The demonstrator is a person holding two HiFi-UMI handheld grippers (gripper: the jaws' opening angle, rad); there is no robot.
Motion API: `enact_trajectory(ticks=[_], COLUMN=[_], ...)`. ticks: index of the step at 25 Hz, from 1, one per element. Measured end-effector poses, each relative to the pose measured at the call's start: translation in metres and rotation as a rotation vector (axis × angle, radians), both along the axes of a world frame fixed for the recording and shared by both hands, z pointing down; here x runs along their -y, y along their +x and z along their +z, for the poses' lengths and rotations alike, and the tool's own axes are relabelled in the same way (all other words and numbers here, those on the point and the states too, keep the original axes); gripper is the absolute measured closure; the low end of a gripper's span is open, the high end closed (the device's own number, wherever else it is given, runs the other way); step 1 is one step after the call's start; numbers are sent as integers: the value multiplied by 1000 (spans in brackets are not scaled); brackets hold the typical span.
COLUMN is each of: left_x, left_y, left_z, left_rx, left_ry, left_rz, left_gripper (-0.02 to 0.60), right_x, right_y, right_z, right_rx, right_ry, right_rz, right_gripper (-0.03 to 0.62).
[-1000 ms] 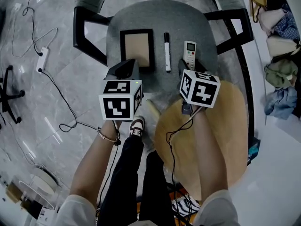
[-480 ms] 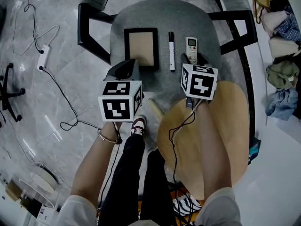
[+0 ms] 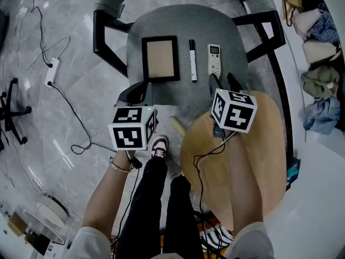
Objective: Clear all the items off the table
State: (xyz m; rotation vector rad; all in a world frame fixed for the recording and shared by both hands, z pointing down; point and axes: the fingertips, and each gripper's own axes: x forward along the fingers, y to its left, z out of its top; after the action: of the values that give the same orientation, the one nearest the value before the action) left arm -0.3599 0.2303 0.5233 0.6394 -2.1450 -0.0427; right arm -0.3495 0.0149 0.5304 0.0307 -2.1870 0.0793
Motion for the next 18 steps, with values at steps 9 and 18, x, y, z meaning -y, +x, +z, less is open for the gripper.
enact_trajectory(ticks=[9,18], left_x=[9,53], left_y=[63,142], left_z=[-57,-208], left_rx=[-4,39], left_ry=[9,110], left_rz=[31,-13], left_gripper=[574,574], right_x=[15,9], right_y=[86,214], right_z=[-65,-187], right_rx=[45,102], right_ry=[-135,-293], right_rz=[135,237], right_gripper=[438,566])
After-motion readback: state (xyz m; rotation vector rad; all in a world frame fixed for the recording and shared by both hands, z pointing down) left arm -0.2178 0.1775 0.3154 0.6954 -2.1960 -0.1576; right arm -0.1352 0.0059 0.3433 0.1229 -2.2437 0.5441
